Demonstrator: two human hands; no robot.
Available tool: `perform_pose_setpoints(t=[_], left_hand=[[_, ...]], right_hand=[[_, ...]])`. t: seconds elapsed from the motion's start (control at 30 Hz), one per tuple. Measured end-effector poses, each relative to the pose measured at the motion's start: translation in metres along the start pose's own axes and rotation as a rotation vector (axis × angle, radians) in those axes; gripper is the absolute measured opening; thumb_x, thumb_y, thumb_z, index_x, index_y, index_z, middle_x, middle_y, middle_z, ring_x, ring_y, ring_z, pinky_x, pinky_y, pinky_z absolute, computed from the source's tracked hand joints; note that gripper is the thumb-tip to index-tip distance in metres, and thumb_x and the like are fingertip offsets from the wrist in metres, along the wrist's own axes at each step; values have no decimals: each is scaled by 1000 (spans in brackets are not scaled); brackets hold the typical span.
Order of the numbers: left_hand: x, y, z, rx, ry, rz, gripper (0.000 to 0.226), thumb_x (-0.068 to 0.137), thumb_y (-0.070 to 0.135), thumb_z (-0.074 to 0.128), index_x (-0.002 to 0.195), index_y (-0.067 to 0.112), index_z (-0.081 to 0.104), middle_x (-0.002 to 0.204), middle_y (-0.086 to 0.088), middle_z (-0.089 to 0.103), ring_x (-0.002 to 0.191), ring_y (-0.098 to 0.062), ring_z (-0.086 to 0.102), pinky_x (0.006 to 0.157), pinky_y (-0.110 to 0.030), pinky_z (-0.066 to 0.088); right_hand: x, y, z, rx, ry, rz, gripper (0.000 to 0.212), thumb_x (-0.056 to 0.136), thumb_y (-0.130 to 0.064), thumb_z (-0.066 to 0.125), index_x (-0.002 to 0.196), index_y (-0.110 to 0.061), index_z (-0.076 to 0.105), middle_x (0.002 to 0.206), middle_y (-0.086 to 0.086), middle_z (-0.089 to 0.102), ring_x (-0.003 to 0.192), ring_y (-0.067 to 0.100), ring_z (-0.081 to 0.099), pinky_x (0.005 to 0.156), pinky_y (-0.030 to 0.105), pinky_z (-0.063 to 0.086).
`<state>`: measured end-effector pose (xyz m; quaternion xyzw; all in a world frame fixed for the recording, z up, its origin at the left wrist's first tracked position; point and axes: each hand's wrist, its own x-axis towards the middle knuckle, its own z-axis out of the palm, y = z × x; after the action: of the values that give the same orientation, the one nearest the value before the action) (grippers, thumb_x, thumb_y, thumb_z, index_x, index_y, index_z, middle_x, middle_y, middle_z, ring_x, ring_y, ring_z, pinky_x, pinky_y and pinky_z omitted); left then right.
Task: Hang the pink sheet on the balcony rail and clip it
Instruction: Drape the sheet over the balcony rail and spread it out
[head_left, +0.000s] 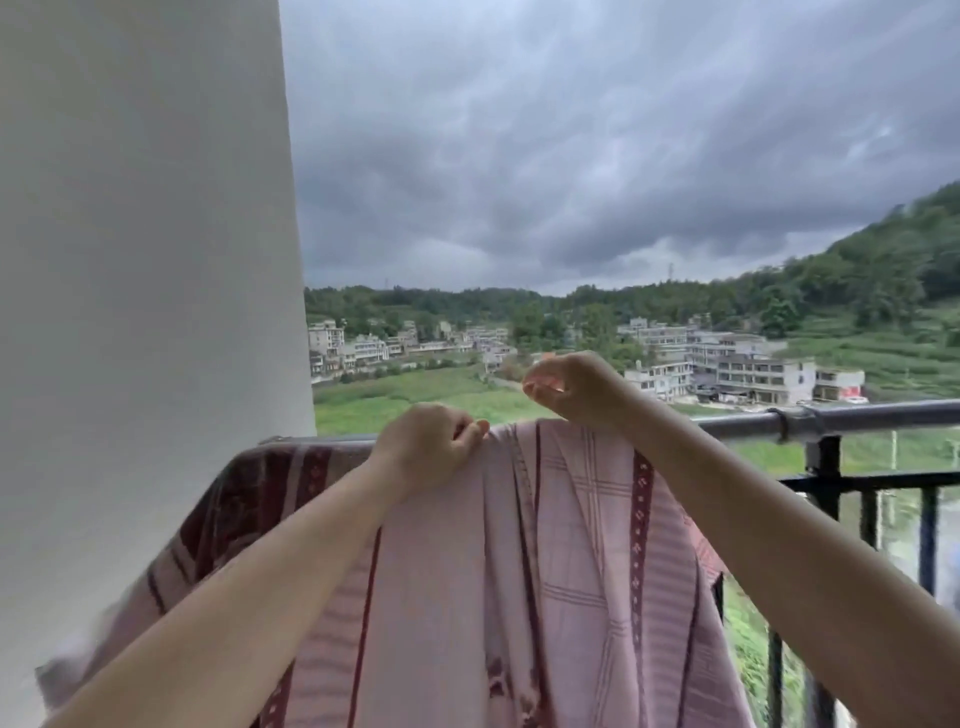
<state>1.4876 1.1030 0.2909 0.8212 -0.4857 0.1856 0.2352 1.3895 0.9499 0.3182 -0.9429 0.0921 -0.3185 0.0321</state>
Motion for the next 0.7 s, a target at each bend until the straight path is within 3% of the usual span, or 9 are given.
perform_pose_setpoints(t=[0.17, 0.23, 0.3, 0.37, 0.4, 0.43, 0.57, 0.6, 0.7], left_hand=[[-9, 10, 19, -4, 156, 143, 34, 84, 33, 59, 111, 12, 62, 108, -8, 65, 102, -27, 58, 85, -36, 49], [-12, 15, 26, -18, 232, 185, 35, 84, 27, 60, 114, 10, 60, 112, -9, 64, 108, -29, 56, 90, -36, 46], [-14, 17, 34, -12, 288, 183, 35, 83, 23, 60, 116, 9, 60, 114, -10, 63, 110, -29, 54, 92, -38, 43], [-16, 19, 37, -3, 315, 156, 36, 83, 23, 61, 116, 10, 60, 112, -11, 64, 109, -31, 55, 93, -39, 42], [-16, 21, 37, 3, 321, 149, 36, 83, 24, 61, 115, 10, 60, 110, -12, 64, 108, -31, 56, 92, -39, 43], [-16, 22, 36, 15, 326, 144, 36, 83, 26, 60, 115, 11, 61, 109, -12, 65, 106, -31, 57, 91, -39, 43], [-16, 34, 26, 136, 296, 109, 34, 85, 36, 56, 110, 13, 62, 102, -11, 66, 97, -30, 61, 84, -37, 45], [-15, 37, 24, 173, 289, 101, 37, 85, 37, 55, 113, 14, 60, 104, -12, 66, 98, -30, 60, 85, -38, 46], [-12, 58, 24, 233, 285, 146, 50, 85, 39, 56, 129, 19, 47, 110, -17, 62, 101, -31, 58, 88, -41, 48]], right_hand=[[-91, 18, 10, -233, 540, 115, 44, 66, -44, 72, 82, -3, 63, 76, 12, 67, 72, 24, 61, 69, 34, 49], [-123, 23, 25, -117, 515, 315, 60, 59, -51, 73, 92, -5, 54, 79, 8, 61, 71, 19, 57, 62, 26, 47], [-142, 21, 40, 290, 287, 554, 72, 51, -55, 73, 104, -15, 45, 89, 0, 59, 74, 14, 58, 58, 19, 45], [-150, 21, 63, 615, 3, 688, 61, 55, -52, 72, 100, -19, 48, 88, -1, 63, 71, 11, 61, 53, 18, 47], [-150, 21, 73, 670, -72, 726, 41, 65, -44, 70, 90, -15, 53, 81, 0, 63, 64, 10, 60, 49, 17, 46], [-151, 20, 79, 662, -78, 736, 25, 76, -34, 66, 76, -12, 56, 71, 0, 61, 55, 9, 56, 45, 17, 44], [-155, 31, 36, 648, 148, 677, 30, 86, -10, 54, 56, -8, 55, 55, 3, 53, 52, 20, 51, 53, 28, 50], [-157, 37, 13, 637, 245, 640, 30, 85, -6, 53, 55, -6, 56, 53, 5, 50, 50, 21, 51, 50, 30, 48], [-142, 62, -54, 422, 432, 563, 33, 84, 0, 51, 52, -7, 56, 45, 4, 45, 27, 7, 41, 27, 15, 34]])
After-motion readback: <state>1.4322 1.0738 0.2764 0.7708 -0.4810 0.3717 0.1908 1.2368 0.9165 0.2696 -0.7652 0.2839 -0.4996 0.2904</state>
